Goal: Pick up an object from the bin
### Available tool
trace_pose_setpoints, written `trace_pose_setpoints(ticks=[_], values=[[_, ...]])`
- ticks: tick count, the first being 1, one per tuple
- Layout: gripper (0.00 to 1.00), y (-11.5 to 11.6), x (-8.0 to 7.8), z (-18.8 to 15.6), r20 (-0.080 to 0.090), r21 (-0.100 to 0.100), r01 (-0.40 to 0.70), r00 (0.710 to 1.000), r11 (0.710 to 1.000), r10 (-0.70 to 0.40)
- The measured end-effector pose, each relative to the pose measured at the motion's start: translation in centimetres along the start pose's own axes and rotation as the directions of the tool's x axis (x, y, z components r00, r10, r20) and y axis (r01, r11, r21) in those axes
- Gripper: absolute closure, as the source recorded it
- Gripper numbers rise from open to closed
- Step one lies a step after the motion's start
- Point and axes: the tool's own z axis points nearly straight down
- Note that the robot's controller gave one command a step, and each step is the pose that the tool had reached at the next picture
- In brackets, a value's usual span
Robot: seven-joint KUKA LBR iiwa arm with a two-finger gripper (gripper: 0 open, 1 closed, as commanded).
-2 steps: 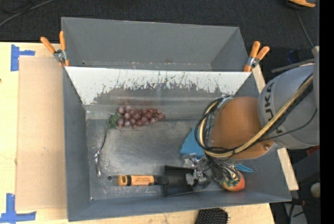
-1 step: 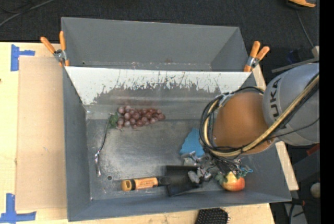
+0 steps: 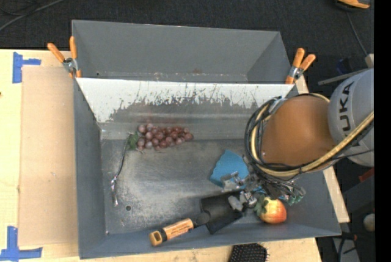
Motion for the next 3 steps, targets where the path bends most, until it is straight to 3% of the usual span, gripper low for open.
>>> trace_pose_setpoints(ticks=[1, 2, 3], values=[[1.00, 0.5, -1.0, 0.7, 0.004, 0.002, -0.184, 0.983, 0.983, 0.184], [1.00, -0.1, -0.1, 0.3, 0.007, 0.003, 0.004, 1.000, 1.000, -0.004], [1.00, 0.5, -1.2, -4.2, 0.001, -0.001, -0.072, 0.997, 0.997, 0.072]])
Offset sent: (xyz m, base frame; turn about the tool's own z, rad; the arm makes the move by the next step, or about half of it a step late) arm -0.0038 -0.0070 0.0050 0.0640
